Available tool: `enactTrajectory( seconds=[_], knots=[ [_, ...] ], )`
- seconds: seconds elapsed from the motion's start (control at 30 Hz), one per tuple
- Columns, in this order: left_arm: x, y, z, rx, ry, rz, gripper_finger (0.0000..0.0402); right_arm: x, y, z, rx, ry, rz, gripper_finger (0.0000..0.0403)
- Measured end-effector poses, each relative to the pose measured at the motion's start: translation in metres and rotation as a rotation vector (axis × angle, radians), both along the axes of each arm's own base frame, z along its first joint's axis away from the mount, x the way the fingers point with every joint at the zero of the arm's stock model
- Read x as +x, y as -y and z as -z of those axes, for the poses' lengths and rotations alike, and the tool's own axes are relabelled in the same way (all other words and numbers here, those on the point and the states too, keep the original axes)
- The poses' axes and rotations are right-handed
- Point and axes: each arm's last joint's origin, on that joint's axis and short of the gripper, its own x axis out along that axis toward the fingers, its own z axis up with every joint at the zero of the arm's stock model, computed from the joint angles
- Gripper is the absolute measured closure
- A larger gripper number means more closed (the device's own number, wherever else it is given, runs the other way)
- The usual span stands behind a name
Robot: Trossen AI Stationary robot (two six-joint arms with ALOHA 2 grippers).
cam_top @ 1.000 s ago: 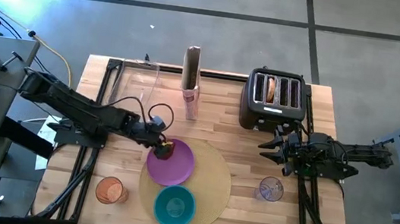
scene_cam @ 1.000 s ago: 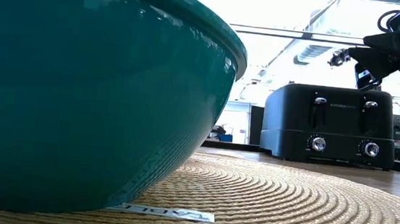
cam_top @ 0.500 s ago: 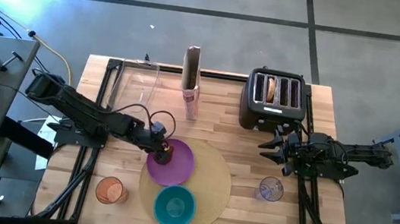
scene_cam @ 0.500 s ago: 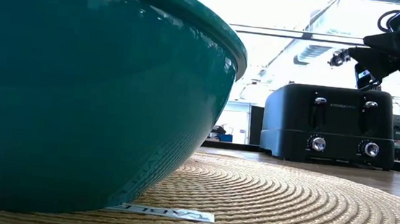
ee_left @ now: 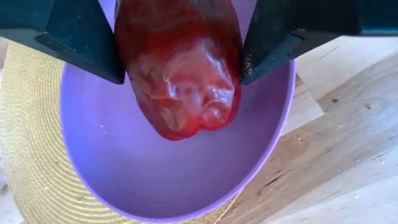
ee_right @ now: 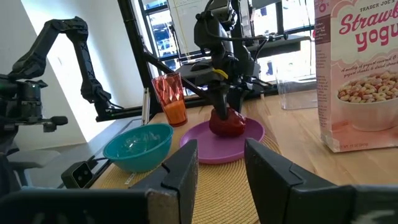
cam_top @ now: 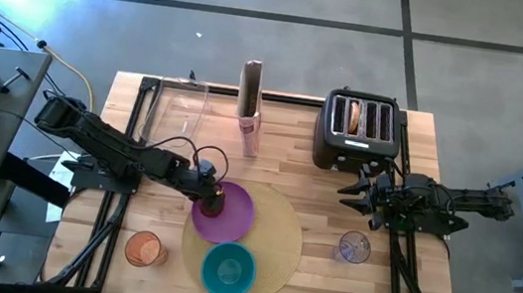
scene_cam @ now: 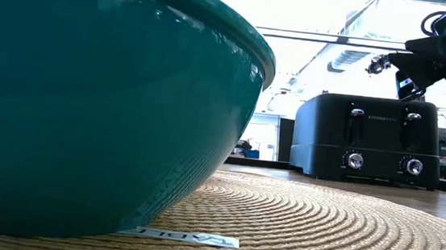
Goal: Arrange a breakfast setting
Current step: Put the red apple on the purple plate, then adjust the transparent bin on the table
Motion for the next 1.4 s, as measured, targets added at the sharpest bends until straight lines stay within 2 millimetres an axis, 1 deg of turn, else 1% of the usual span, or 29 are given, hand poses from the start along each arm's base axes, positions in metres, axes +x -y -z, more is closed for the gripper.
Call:
enactTrajectory(
  seconds=[0.13,0.23,0.43,0.53,0.77,0.87,1.1,1.3,1.4],
  knots=[
    [-0.001,0.000,0.000,0.002,-0.007,0.000,0.0059,0.000,0.000,0.000,0.000,0.000,0.000,0.0288],
    [-0.001,0.000,0.000,0.009,-0.005,-0.003,0.0043,0.000,0.000,0.000,0.000,0.000,0.000,0.0288],
    [0.001,-0.001,-0.004,0.023,0.037,-0.016,0.0036,0.000,0.000,0.000,0.000,0.000,0.000,0.0288],
    [-0.002,-0.003,-0.010,0.034,0.061,-0.030,0.0036,0.000,0.000,0.000,0.000,0.000,0.000,0.0288],
    [-0.012,-0.016,-0.025,0.089,0.090,-0.100,0.0036,0.000,0.000,0.000,0.000,-0.003,0.000,0.0288],
    [-0.017,-0.024,-0.031,0.134,0.102,-0.141,0.0036,0.000,0.000,0.001,0.000,-0.006,0.000,0.0288],
    [-0.018,-0.050,-0.045,0.332,0.177,-0.218,0.0036,0.000,0.000,0.001,0.000,-0.006,0.000,0.0288],
    [-0.014,-0.082,-0.053,0.550,0.191,-0.251,0.0036,0.000,0.000,0.001,0.000,-0.006,0.000,0.0288],
    [-0.014,-0.100,-0.056,0.608,0.174,-0.245,0.0036,0.000,0.000,0.001,0.000,-0.006,0.000,0.0288]
  ],
)
